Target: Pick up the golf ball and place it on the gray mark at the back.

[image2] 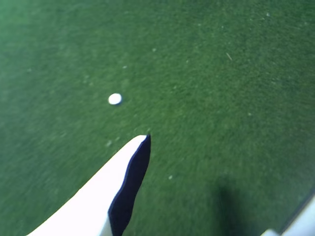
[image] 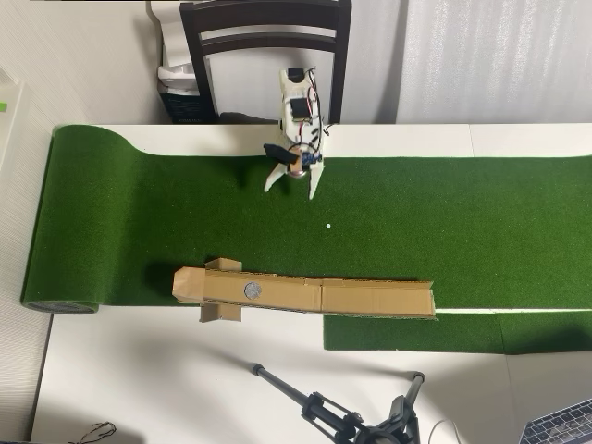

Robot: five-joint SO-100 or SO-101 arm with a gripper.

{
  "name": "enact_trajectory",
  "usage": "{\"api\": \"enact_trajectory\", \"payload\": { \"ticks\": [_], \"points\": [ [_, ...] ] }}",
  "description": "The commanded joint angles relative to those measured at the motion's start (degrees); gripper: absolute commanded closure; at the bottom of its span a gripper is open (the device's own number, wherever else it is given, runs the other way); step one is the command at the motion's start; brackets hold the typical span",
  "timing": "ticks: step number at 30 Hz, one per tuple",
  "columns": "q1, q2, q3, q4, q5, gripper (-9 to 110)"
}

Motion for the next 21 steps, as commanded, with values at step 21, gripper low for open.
{"api": "enact_trajectory", "payload": {
  "ticks": [21],
  "points": [
    [-5.2,6.0,4.2,7.6,6.1,49]
  ]
}}
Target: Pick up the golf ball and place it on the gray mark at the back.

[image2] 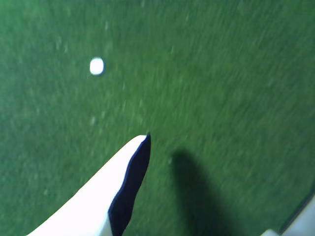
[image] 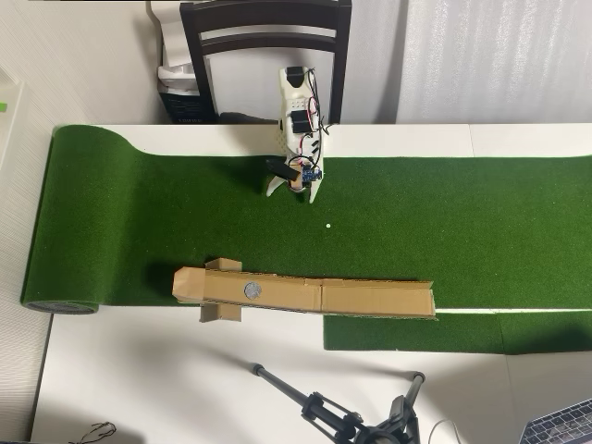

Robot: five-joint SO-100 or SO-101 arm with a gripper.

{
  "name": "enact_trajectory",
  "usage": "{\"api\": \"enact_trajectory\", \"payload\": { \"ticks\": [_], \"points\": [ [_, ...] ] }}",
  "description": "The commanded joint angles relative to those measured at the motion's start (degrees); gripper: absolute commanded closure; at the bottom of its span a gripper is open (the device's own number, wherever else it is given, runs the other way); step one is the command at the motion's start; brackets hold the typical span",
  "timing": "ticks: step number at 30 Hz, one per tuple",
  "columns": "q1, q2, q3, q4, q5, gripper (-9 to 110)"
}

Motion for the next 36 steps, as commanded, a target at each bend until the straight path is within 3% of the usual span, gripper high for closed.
{"api": "enact_trajectory", "payload": {
  "ticks": [1,7,25,36],
  "points": [
    [-2.2,6.0,-2.0,3.6,2.6,49],
    [-1.8,6.0,-4.9,6.3,2.6,50],
    [-1.7,6.0,-7.5,8.9,1.8,94],
    [-1.9,5.9,-4.6,8.8,1.9,99]
  ]
}}
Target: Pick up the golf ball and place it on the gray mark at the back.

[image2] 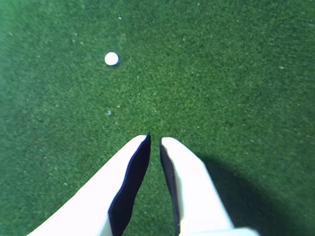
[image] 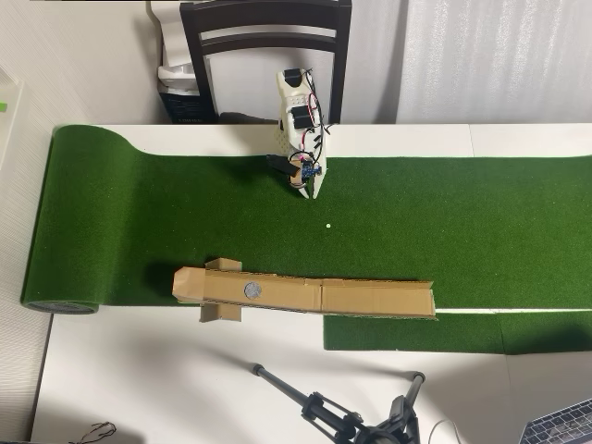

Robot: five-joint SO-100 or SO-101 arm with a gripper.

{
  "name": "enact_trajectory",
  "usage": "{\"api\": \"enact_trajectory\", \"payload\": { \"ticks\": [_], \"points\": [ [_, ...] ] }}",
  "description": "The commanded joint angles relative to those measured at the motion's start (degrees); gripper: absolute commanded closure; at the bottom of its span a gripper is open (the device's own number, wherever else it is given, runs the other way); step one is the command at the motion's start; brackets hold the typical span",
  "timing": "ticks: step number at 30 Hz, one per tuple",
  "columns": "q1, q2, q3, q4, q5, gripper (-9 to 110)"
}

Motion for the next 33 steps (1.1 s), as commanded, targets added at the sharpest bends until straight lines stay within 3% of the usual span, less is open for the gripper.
{"api": "enact_trajectory", "payload": {
  "ticks": [1,16,33],
  "points": [
    [0.2,5.0,-2.0,3.6,-0.7,99],
    [12.5,5.1,-1.3,-2.0,-0.6,101],
    [8.8,5.1,-6.3,-1.1,-1.1,102]
  ]
}}
